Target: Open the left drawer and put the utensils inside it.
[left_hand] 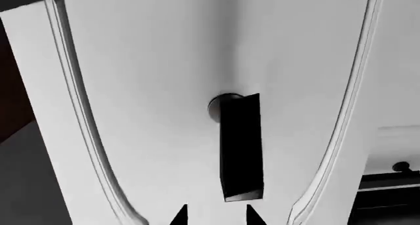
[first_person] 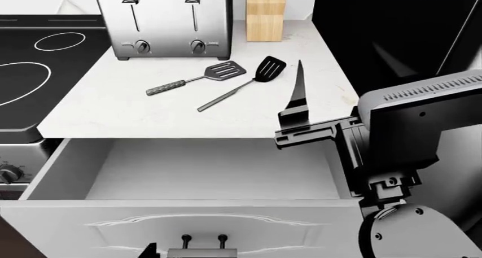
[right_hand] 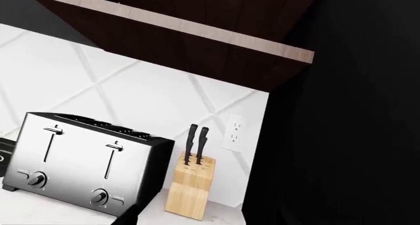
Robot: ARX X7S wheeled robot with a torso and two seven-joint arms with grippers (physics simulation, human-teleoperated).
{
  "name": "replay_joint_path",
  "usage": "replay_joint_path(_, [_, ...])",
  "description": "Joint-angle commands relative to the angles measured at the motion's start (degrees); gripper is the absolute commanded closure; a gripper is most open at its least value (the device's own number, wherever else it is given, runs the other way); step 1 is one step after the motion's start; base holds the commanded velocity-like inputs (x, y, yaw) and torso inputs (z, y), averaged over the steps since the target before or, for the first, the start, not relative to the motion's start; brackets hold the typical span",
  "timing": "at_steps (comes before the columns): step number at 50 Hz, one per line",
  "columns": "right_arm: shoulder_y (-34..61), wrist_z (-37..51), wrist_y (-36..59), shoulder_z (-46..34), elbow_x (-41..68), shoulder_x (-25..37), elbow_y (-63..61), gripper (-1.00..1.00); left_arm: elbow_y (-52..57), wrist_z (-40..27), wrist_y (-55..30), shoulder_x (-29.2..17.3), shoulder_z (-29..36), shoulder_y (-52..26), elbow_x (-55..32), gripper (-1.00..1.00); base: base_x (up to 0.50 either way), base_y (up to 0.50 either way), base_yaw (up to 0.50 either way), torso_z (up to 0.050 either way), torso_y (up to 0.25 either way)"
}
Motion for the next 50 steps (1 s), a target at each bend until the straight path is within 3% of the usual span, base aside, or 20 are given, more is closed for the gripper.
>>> replay_joint_path(1, [0.0,0.5,-0.5,-0.8,0.4,0.1,0.4,-1.0,2.4,-1.4,-5.8,-4.6,-3.8,7.0,12.4,-1.0,0.0,0.0,0.0,0.0,0.0])
replay_joint_path(12, [-0.1,1.0,-0.5,-0.7,0.9,0.4,0.2,-1.0,1.4,12.0,-5.7,-4.5,-4.0,14.0,32.0,-1.0,0.0,0.0,0.0,0.0,0.0])
replay_joint_path(19, [-0.1,1.4,-0.9,-1.0,1.1,0.5,0.4,-1.0,1.0,15.5,-5.3,-4.5,-4.3,15.3,37.1,-1.0,0.0,0.0,0.0,0.0,0.0])
replay_joint_path(23, [0.5,1.7,-0.2,-1.1,1.5,0.5,0.2,-1.0,1.7,18.3,-5.7,-4.5,-4.0,15.9,46.9,-1.0,0.0,0.0,0.0,0.0,0.0])
replay_joint_path(34, [1.9,2.2,1.4,-0.9,2.8,0.5,-0.5,-1.0,6.9,30.6,-4.8,-6.3,-8.5,19.3,75.4,-1.0,0.0,0.0,0.0,0.0,0.0])
replay_joint_path(50, [3.1,3.3,2.1,-1.1,4.2,0.8,-0.6,-1.0,13.2,39.8,0.9,-7.9,-16.1,22.4,98.0,-1.0,0.0,0.0,0.0,0.0,0.0])
